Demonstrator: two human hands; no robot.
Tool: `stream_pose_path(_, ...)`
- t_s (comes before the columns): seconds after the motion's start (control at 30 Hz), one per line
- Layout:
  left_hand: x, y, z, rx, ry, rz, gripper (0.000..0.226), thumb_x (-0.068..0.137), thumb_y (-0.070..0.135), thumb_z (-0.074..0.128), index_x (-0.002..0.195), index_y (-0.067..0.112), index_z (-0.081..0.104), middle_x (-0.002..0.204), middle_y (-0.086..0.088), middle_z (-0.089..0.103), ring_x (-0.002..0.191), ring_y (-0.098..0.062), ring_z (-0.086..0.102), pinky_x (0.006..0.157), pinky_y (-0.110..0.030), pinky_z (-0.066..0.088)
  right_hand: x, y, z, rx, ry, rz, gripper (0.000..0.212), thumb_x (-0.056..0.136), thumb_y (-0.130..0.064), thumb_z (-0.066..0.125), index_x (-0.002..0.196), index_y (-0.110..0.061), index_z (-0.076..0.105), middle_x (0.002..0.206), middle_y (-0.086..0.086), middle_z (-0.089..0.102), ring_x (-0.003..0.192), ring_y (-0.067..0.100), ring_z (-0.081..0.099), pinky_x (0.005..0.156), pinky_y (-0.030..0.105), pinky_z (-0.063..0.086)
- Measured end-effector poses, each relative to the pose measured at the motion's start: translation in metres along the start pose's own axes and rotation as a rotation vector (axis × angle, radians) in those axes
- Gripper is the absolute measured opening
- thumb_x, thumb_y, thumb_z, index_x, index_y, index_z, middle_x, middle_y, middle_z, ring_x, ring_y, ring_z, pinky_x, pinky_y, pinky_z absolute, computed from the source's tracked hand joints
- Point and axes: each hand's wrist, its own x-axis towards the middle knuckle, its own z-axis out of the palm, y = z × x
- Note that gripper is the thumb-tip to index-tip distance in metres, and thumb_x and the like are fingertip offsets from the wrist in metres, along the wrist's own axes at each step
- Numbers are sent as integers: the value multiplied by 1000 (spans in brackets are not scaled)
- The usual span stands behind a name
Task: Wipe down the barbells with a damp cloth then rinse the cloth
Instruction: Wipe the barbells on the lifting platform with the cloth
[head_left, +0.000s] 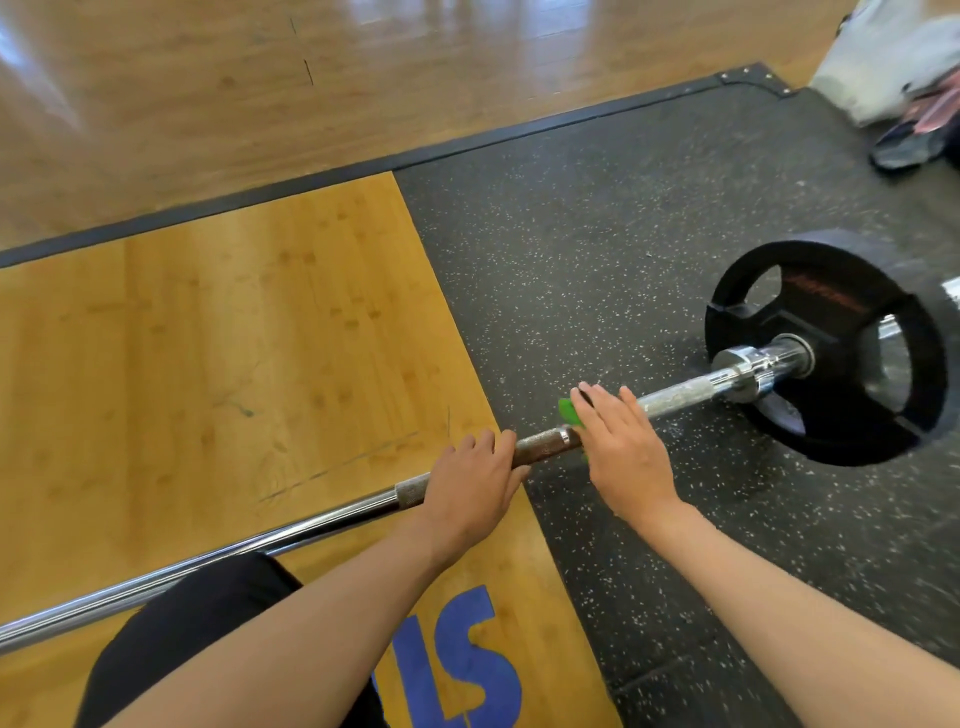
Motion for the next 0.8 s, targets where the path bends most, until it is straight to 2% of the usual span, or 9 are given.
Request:
stream_pose_path(0.1, 1, 2, 0, 1, -20, 2, 42, 104, 52, 33, 125, 19, 48, 108, -3, 60, 94, -27, 57, 78, -39, 44, 20, 3, -2, -24, -41, 160, 42, 104, -22, 35, 124, -4, 67, 114, 11, 72, 112, 28, 66, 120, 50, 32)
stream_pose_path(0.2, 4, 3, -2, -41, -37, -12, 39, 104, 51, 35, 122, 19, 48, 109, -3, 62, 94, -27, 59, 77, -41, 48, 38, -33, 3, 26, -58, 152, 23, 100, -10, 48, 103, -11, 71, 87, 4, 71, 85, 27, 67, 116, 49, 37)
stream_pose_path(0.27, 8, 1, -4, -49, -62, 4, 35, 105, 47, 35, 119, 19, 48, 110, -3, 62, 96, -27, 60, 73, -40, 47, 28, -56, 9, 55, -49, 83, 26, 99, -10, 50, 114, -7, 71, 103, 8, 74, 99, 27, 68, 115, 49, 40)
stream_pose_path(0.33, 13, 2, -6, -44, -77, 39, 32, 106, 45, 35, 116, 18, 48, 111, -4, 62, 95, -26, 61, 70, -39, 47, 14, -62, 9, 89, -19, 18, 41, 105, -20, 38, 130, -2, 65, 126, 12, 68, 120, 28, 63, 117, 48, 39)
stream_pose_path(0.47, 19, 11, -9, -40, -68, 79, 37, 106, 51, 32, 112, 18, 47, 107, -1, 62, 89, -22, 63, 59, -34, 42, 5, -25, 0, 43, -45, -75, 44, 107, -22, 37, 140, -1, 56, 138, 14, 61, 130, 28, 55, 118, 47, 36)
stream_pose_path(0.6, 19, 15, -11, 5, -73, 74, 43, 105, 56, 28, 119, 19, 44, 109, 0, 60, 90, -22, 60, 60, -34, 42, 14, 26, -14, -76, -109, 52, 44, 104, -26, 34, 126, -5, 67, 116, 8, 71, 109, 24, 67, 116, 48, 38)
stream_pose_path(0.7, 27, 25, -10, 67, -44, 99, 48, 102, 59, 32, 127, 20, 44, 113, -1, 58, 93, -21, 57, 64, -32, 43, 42, 17, -15, -104, -206, 99, 55, 103, -31, 19, 89, -13, 70, 80, 4, 71, 75, 24, 66, 111, 44, 42)
stream_pose_path(0.77, 34, 32, -10, 49, -59, 59, 50, 100, 61, 36, 128, 20, 43, 116, 0, 57, 95, -21, 56, 66, -32, 42, 47, 1, -9, -38, -204, 108, 57, 102, -30, 17, 82, -15, 68, 74, 3, 69, 71, 24, 64, 108, 44, 45)
stream_pose_path(0.8, 38, 35, -8, 35, -73, 41, 51, 100, 62, 37, 127, 20, 43, 116, 0, 57, 97, -21, 56, 67, -32, 44, 42, -3, -7, -2, -184, 85, 54, 103, -29, 20, 88, -15, 70, 78, 3, 69, 75, 23, 65, 109, 44, 45)
